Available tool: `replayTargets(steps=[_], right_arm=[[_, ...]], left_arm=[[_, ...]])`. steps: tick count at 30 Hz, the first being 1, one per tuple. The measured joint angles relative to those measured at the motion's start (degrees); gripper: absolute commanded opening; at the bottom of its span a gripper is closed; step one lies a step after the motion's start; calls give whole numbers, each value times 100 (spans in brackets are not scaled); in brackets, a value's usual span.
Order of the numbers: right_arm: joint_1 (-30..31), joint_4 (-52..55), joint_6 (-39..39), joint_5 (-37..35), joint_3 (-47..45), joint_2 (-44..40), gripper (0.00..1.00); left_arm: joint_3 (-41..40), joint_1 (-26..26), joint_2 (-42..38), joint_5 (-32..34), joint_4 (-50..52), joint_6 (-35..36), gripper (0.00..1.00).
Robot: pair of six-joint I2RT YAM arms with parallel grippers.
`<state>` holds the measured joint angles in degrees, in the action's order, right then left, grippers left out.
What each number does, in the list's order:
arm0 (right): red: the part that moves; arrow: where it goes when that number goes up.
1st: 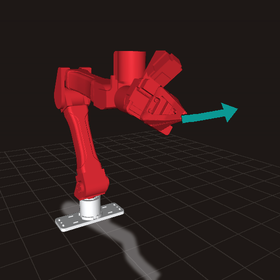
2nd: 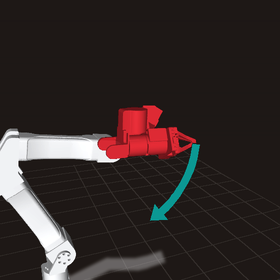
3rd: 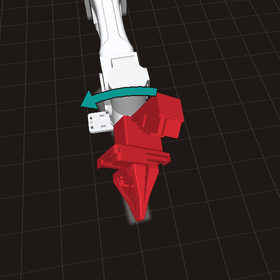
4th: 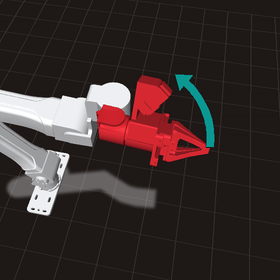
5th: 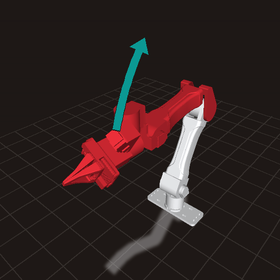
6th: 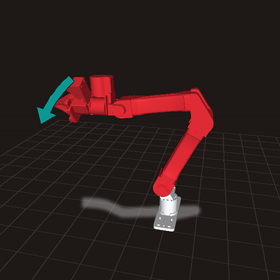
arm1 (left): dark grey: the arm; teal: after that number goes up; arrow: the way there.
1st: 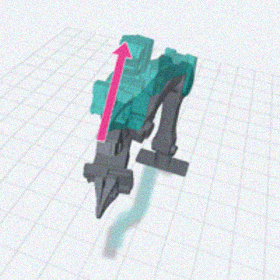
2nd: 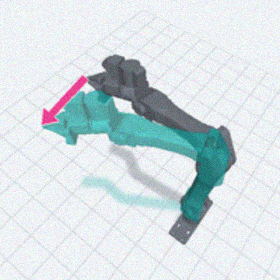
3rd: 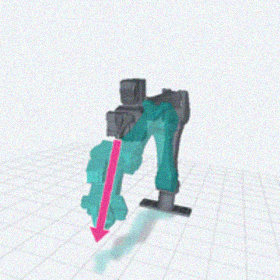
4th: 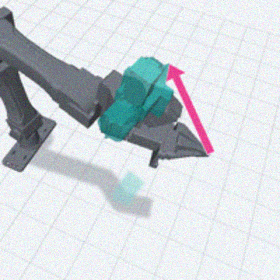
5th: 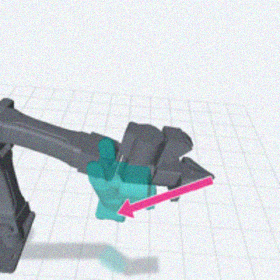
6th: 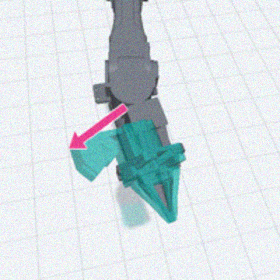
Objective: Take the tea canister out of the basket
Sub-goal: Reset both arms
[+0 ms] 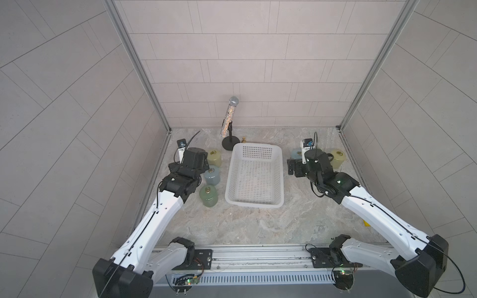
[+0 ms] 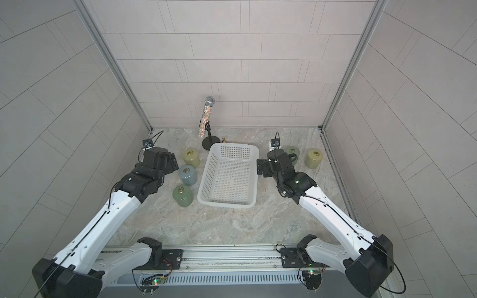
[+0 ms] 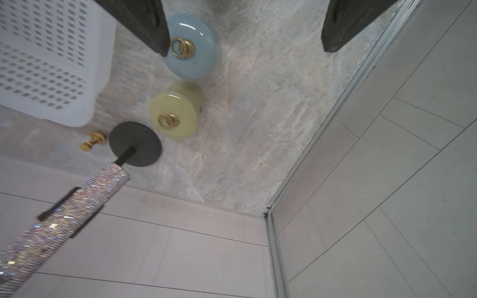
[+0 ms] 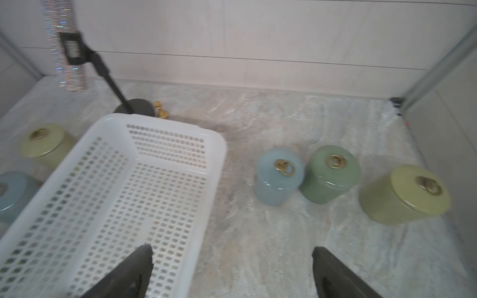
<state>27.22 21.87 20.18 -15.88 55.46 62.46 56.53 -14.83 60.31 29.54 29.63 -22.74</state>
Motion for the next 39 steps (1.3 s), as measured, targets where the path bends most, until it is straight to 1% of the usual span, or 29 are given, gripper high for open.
replayTargets(steps=[3, 8, 11, 15, 19, 22, 27, 32, 34, 37, 39], right_arm=[[-485, -400, -245, -354, -501, -179, 100], [-1386, -1241, -575, -802, -1207, -149, 100], [-1886, -1829, -673, -949, -1515, 72, 100], [-2264, -2745, -831, -1047, -1856, 625, 100], [-2441, -3821, -1043, -984, -2341, 1176, 100], [-2551, -4444, -1207, -811, -2579, 1495, 100], [-2662, -4854, -1373, -402, -2361, 1751, 100], [-2669, -4970, -1370, -96, -2312, 1714, 100], [-2693, -5104, -1329, -22, -2415, 1716, 100], [-2693, -5560, -1300, 118, -2817, 1731, 100], [-2702, -5674, -1292, 243, -3021, 1794, 100]], left_arm=[[-461, 426, 42, 22, -608, 264, 100], [-1261, 796, 448, 166, -1600, 619, 100], [-1711, 966, 719, 205, -2345, 772, 100], [-2120, 1099, 1196, 240, -3434, 966, 100], [-2494, 1196, 1700, 153, -4634, 1095, 100], [-2662, 1250, 1910, -35, -5097, 1176, 100], [-3036, 1290, 2087, -286, -6022, 1235, 100], [-3097, 1309, 2297, -658, -6424, 1373, 100], [-3136, 1309, 2308, -822, -6642, 1449, 100], [-3206, 1311, 2341, -981, -6859, 1528, 100], [-3248, 1311, 2435, -1097, -7051, 1585, 100]])
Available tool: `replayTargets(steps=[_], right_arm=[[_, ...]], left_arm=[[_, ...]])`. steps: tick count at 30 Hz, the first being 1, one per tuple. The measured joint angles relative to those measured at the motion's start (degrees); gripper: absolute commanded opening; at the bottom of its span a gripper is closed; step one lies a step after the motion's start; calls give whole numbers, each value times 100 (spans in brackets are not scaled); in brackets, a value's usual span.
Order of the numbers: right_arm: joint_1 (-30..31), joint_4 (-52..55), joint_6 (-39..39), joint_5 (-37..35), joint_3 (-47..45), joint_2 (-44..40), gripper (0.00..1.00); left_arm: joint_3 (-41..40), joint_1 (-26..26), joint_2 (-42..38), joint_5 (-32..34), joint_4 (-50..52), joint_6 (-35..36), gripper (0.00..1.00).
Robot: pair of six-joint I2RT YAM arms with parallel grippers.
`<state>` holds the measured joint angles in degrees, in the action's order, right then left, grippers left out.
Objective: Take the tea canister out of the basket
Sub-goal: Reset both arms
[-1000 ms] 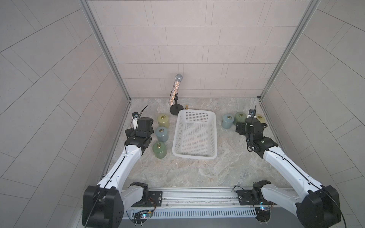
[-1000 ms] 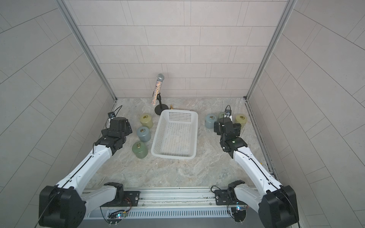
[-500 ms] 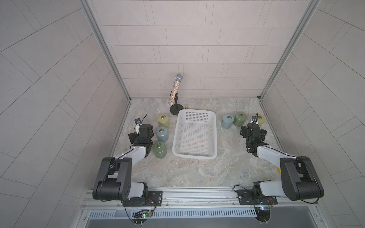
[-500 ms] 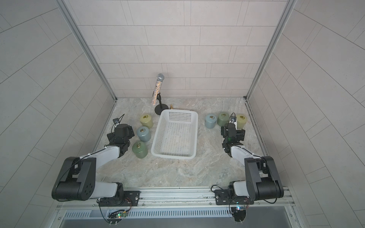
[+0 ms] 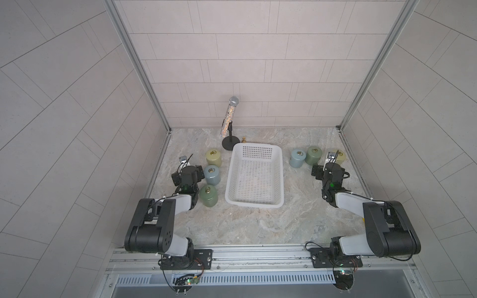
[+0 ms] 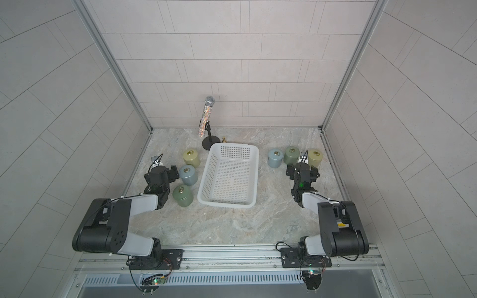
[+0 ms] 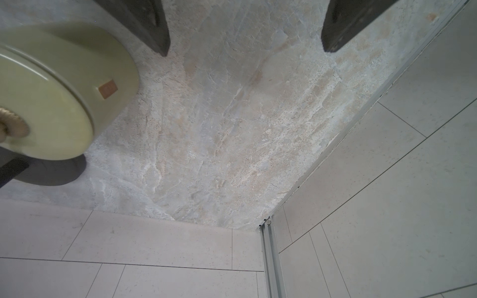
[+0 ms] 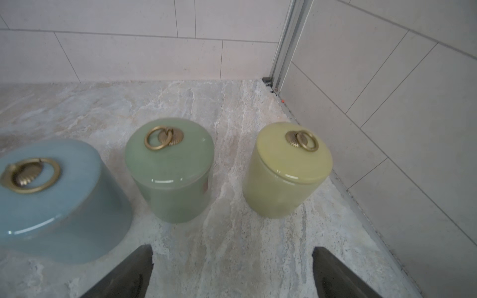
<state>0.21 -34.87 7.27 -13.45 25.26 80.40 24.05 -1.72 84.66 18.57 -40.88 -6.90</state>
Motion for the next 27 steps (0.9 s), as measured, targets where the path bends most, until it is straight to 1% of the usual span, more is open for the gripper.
replayTargets(steps=[3, 7, 9, 12, 27], right_arm=[[0, -227, -7, 197, -133, 96, 100], [0, -1029, -35, 372, -448, 308, 100], [0, -1414, -76, 485, -595, 560, 100], [0, -1720, -136, 656, -645, 883, 100], [0, -1939, -146, 682, -505, 927, 100]], left_arm=[[-146, 17, 302, -146, -520, 96, 100], [-184, 20, 387, -271, -544, 151, 100], [-181, 20, 372, -297, -560, 164, 100], [-181, 20, 374, -315, -597, 181, 100], [-179, 20, 374, -337, -643, 249, 100]])
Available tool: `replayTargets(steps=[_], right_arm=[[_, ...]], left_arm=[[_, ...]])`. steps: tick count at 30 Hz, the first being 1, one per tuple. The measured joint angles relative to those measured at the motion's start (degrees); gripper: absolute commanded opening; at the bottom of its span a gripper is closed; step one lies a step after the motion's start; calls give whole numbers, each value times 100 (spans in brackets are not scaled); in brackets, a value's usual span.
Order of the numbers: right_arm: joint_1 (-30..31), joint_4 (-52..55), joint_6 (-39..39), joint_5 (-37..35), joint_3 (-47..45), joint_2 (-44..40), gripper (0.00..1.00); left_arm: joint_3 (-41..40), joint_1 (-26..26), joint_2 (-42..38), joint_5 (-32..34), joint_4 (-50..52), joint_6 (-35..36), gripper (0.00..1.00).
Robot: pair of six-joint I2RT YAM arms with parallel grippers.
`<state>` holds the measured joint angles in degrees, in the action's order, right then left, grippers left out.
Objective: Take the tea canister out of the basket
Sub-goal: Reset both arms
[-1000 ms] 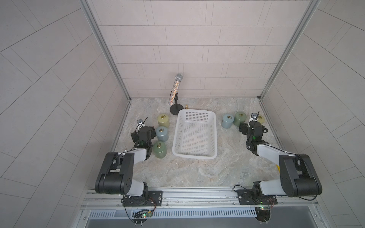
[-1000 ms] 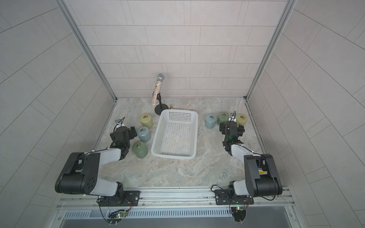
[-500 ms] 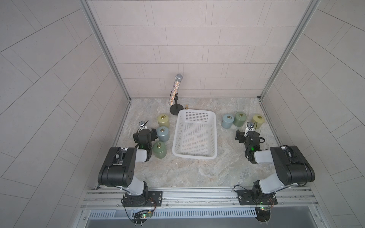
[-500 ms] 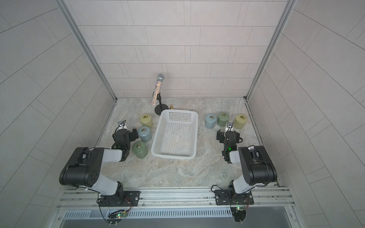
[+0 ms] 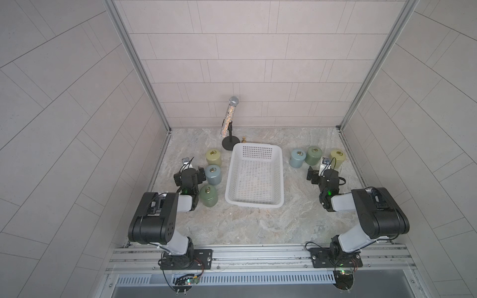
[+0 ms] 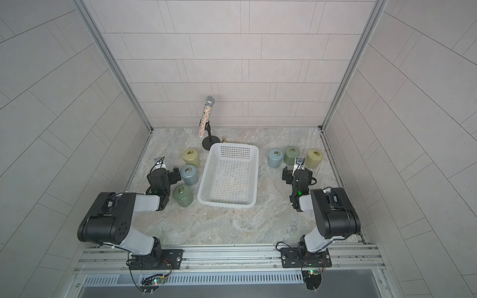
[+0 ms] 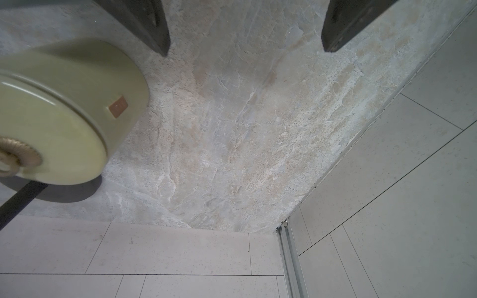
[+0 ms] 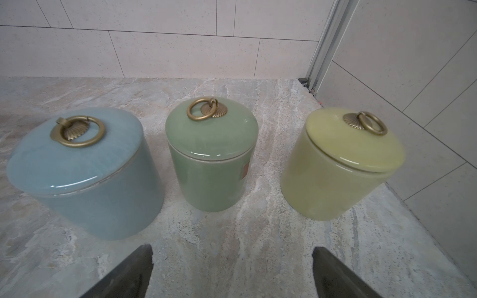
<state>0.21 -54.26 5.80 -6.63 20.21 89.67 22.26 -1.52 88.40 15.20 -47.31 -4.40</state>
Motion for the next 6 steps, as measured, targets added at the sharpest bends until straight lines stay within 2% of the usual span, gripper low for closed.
replayTargets(steps=[6], right_arm=[[0, 0, 0, 0, 0, 0, 100]], left_arm=[[24, -31, 0, 4, 61, 63, 100]])
